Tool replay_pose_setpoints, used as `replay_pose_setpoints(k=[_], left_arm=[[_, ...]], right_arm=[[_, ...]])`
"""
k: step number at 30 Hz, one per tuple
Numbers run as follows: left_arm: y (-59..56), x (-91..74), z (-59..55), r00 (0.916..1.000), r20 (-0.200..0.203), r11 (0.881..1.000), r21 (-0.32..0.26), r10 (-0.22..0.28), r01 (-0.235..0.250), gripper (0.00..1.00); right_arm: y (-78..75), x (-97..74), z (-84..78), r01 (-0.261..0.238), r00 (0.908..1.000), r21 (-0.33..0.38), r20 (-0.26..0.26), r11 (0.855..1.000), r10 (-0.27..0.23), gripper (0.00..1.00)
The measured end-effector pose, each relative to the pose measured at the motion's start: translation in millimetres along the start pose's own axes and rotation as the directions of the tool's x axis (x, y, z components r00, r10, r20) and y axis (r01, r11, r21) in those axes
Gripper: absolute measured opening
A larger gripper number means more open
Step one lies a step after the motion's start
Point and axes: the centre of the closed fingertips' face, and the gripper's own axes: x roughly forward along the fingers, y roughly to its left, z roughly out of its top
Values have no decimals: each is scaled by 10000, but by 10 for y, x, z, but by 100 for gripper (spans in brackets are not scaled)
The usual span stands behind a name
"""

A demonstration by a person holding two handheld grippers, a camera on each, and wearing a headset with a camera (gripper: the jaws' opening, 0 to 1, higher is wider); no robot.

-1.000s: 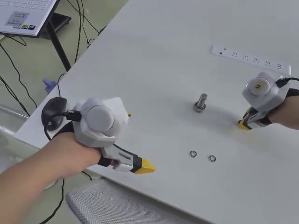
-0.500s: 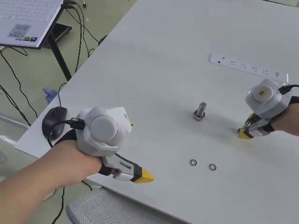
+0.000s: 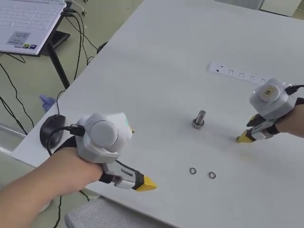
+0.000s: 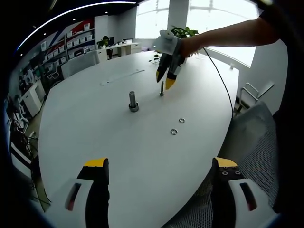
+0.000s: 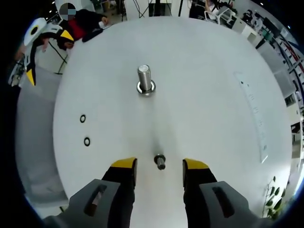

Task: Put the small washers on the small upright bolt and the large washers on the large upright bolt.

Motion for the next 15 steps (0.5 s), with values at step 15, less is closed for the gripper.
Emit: replay_pose_setpoints(k=[15], left_arm=[[-47, -52, -45, 9999, -165, 9993, 362, -1, 7, 88]], right_arm=[[248, -223, 158, -336, 9959, -1, 842, 9994, 335, 58]])
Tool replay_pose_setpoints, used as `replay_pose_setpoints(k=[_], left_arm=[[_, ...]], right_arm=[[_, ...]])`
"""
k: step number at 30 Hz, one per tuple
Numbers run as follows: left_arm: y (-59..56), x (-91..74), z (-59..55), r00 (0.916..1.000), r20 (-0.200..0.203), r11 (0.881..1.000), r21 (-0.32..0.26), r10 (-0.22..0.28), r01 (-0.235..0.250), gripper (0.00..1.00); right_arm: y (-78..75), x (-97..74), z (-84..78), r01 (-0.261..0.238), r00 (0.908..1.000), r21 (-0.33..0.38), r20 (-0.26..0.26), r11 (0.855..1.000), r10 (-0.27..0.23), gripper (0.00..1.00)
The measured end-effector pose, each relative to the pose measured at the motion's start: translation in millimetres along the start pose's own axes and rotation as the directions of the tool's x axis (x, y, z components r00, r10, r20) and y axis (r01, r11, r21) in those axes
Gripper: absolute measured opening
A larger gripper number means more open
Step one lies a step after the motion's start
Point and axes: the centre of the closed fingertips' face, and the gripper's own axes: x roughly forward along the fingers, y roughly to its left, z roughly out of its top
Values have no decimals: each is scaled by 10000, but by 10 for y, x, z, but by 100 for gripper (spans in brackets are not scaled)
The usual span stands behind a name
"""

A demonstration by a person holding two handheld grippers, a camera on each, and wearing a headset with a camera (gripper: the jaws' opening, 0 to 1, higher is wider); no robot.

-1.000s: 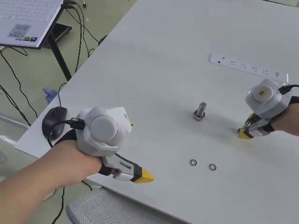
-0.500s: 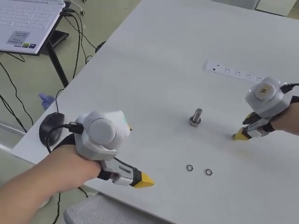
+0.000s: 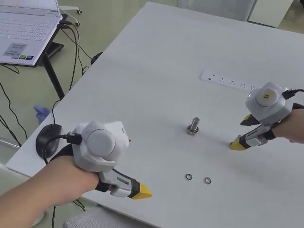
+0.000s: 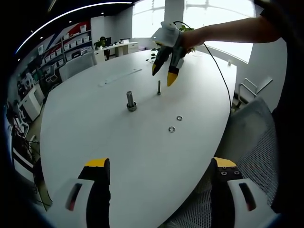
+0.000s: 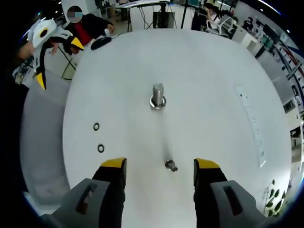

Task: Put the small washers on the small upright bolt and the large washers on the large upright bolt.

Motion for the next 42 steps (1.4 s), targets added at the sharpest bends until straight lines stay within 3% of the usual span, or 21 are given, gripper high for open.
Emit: replay_pose_setpoints(k=[8, 10, 18, 26, 30, 35, 36, 42], left_arm=[[37, -83, 24, 9999, 34, 9998, 71, 169, -169, 88], [38, -95, 13, 9998, -4, 9997, 127, 216, -216, 87], [-16, -110, 23, 9996, 32, 9995, 160, 279, -280, 87], [-69, -124, 109, 9997, 119, 9993, 295, 206, -210, 88], [-130, -154, 239, 9981, 621, 9999, 85, -59, 54, 89], [-149, -139, 238, 9986, 519, 9998, 199, -62, 51, 89], [-155, -139, 240, 9985, 534, 9998, 204, -73, 63, 89], [-189, -126, 192, 9990, 417, 9995, 286, -156, 144, 88]], right_arm=[[102, -106, -13, 51, 9999, 228, 105, 9997, -53, 55], [171, -125, -9, -139, 9997, 442, 230, 9989, 129, 54], [460, -155, -13, -325, 9994, -17, 151, 9995, 325, 54], [690, -73, -9, -470, 9989, -184, 34, 9987, 470, 53], [781, -43, 14, -501, 9986, -188, 170, 9986, 504, 50], [902, 24, -86, -706, 9975, -318, -108, 9970, 703, 48], [974, 28, -124, -1022, 9945, -200, -255, 9946, 1017, 45], [978, 142, -205, -920, 9951, -477, -412, 9946, 901, 45]])
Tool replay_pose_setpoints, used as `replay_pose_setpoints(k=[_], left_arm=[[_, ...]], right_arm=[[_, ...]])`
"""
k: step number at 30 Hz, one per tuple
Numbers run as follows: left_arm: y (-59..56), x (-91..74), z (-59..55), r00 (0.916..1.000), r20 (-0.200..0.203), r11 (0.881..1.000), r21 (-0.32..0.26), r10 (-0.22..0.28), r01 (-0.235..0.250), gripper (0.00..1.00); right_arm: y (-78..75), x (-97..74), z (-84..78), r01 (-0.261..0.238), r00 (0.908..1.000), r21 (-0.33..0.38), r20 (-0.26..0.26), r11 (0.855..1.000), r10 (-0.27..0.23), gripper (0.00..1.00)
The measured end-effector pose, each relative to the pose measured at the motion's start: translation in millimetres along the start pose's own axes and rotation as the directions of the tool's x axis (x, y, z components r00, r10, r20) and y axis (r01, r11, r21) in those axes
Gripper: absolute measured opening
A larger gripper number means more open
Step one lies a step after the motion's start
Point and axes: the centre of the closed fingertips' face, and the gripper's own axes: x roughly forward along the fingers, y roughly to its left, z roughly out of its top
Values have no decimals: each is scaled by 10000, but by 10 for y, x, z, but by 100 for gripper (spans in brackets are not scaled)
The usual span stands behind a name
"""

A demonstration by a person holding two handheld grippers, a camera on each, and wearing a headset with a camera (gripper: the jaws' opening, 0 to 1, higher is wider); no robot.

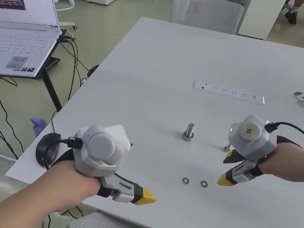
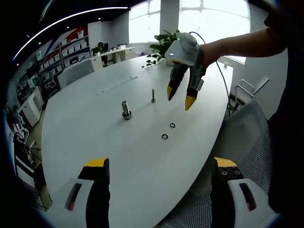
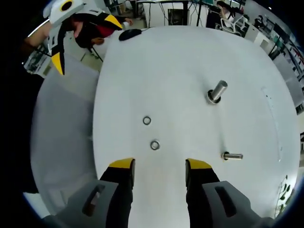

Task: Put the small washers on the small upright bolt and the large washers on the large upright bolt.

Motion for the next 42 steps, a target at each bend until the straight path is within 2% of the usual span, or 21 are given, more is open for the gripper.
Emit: replay_pose_setpoints(k=[3, 6, 9, 15, 21, 26, 35, 42], left_arm=[[6, -2, -23, 10000, -2, 10000, -40, 7, -7, 88], [4, 0, -37, 10000, 0, 10000, -89, 7, -7, 88], [-8, 20, -58, 9999, -108, 10000, -40, -52, 52, 87], [-2, 26, -32, 9999, -89, 9999, 42, -95, 96, 86], [5, 32, -51, 9998, -148, 9999, 44, -160, 160, 86], [4, 33, -104, 9994, -281, 9998, 31, -206, 207, 85], [70, -5, -135, 9996, -270, 9999, -115, -72, 69, 84], [52, 15, -165, 9994, -307, 9998, -156, -128, 123, 83]], right_arm=[[16, 56, 2, -16, 10000, -67, 31, 10000, 16, 44], [10, 108, 78, 298, 9989, -420, 363, 9987, -283, 45], [41, 169, 110, 351, 9987, -485, 379, 9982, -333, 44], [56, 313, 87, 292, 9995, -612, 162, 9977, -282, 41], [82, 472, 37, 225, 9997, -703, -77, 9973, -231, 38], [52, 563, 39, 379, 9993, -585, -6, 9976, -380, 35], [102, 660, 1, 411, 9981, -977, -422, 9944, -454, 34], [95, 672, -7, 408, 9974, -1054, -555, 9936, -469, 33]])
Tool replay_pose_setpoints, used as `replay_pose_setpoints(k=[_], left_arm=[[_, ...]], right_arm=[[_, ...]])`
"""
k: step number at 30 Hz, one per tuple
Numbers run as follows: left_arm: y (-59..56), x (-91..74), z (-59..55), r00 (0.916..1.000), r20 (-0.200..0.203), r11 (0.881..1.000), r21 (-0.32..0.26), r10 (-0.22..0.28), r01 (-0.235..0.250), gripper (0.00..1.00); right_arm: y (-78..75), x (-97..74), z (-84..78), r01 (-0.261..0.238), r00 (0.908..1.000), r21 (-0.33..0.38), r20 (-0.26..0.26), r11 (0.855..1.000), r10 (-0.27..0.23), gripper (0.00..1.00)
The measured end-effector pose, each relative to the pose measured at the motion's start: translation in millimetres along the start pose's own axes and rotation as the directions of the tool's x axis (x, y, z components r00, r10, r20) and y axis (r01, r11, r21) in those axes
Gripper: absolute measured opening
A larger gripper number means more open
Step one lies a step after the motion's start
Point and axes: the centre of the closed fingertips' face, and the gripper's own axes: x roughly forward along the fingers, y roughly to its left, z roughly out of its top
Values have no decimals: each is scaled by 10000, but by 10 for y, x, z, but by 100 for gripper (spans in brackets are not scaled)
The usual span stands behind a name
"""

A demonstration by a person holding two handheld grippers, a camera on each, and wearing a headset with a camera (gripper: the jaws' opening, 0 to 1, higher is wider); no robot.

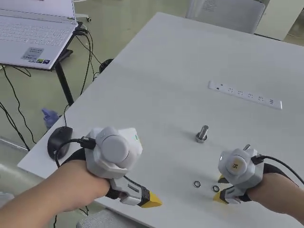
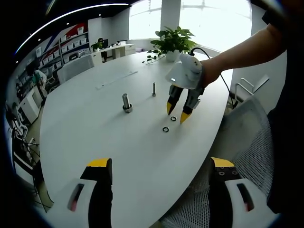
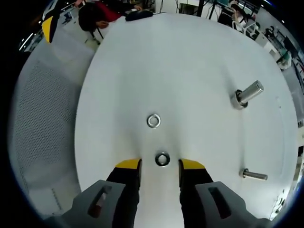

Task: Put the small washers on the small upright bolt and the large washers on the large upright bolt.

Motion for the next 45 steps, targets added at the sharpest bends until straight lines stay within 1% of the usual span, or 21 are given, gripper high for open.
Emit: replay_pose_setpoints(k=[1, 4, 8, 13, 15, 17, 19, 24, 32, 34, 37, 39, 43, 45], left_arm=[[-2, 3, -6, 10000, -9, 10000, -6, -9, 9, 83], [-9, -2, -13, 10000, -17, 10000, -21, -15, 15, 82], [2, -4, -14, 10000, 34, 10000, -89, 31, -31, 82], [-18, -5, 1, 9999, 130, 9999, -115, 0, 1, 82], [-23, -6, -5, 10000, 96, 10000, -88, 14, -13, 81], [-31, -5, -12, 10000, 57, 9999, -105, -4, 4, 80], [-44, -9, -13, 10000, 35, 9999, -105, -18, 18, 79], [-47, -12, -10, 10000, 45, 9999, -123, -10, 11, 78], [-84, -24, -70, 10000, -56, 9998, -181, -64, 63, 77], [-84, -28, -80, 9999, -97, 9998, -168, -47, 45, 77], [-81, -38, -75, 10000, -21, 9998, -204, -24, 24, 77], [-78, -43, -81, 10000, -59, 9998, -203, -10, 9, 76], [-75, -52, -72, 10000, 8, 9998, -215, 2, -2, 76], [-75, -52, -76, 10000, -2, 9998, -203, 23, -23, 76]], right_arm=[[3, 0, 0, 0, 10000, -7, -10, 10000, 0, 33], [-2, 0, -8, 76, 9999, -131, -122, 9999, -78, 21], [10, 0, 6, 184, 9997, -212, -165, 9996, -188, 15], [3, 3, 11, 243, 9992, -67, -308, 9997, -245, 15], [-2, 9, 14, 258, 9987, -29, -434, 9997, -259, 15], [-2, 5, 17, 272, 9981, 156, -550, 9995, -263, 15], [-6, 7, 15, 249, 9976, 125, -648, 9996, -240, 15], [-5, 5, 8, 218, 9965, 337, -815, 9992, -190, 16], [-10, 13, 28, 316, 9977, 879, -619, 9956, -262, 17], [-3, 17, 27, 364, 9972, 658, -675, 9972, -319, 17], [5, 14, 27, 398, 9969, 563, -707, 9976, -357, 16], [9, 18, 28, 375, 9965, 201, -761, 9991, -359, 15], [4, 19, 27, 324, 9968, 195, -732, 9993, -309, 15], [5, 22, 26, 387, 9966, 215, -740, 9990, -370, 15]])
